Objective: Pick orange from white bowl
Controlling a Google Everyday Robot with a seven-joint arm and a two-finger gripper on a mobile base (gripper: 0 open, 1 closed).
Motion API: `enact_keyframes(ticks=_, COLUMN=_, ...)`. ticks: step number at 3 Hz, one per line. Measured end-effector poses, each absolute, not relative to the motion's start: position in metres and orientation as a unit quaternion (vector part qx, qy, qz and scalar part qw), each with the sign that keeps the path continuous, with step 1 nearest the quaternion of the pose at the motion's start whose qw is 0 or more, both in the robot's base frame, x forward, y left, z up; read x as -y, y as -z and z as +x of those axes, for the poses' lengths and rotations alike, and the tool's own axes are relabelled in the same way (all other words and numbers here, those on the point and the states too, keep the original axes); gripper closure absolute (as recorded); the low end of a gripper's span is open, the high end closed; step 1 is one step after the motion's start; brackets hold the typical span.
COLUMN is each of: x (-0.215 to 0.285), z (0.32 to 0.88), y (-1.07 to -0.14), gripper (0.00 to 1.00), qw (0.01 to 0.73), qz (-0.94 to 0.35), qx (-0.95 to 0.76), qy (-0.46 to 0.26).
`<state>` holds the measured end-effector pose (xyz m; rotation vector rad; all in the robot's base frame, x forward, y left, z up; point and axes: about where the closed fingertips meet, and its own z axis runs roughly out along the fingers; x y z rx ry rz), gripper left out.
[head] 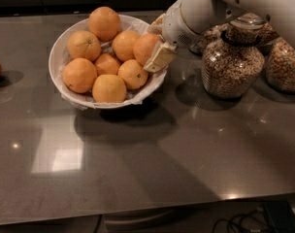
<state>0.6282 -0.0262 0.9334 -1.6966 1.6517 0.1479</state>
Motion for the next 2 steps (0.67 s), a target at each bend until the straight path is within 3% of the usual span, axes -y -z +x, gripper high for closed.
enact_keyframes(ticks=1, x=0.017, z=0.627, y=-0.925, gripper=0.28, qw=0.364, qz=-0.672, qx=-0.641, qy=-0.066)
enact_keyframes(ticks=2, x=0.009, z=0.625, y=-0.914, gripper=0.47, qw=0.351, qz=-0.679, qx=-0.640, qy=-0.073)
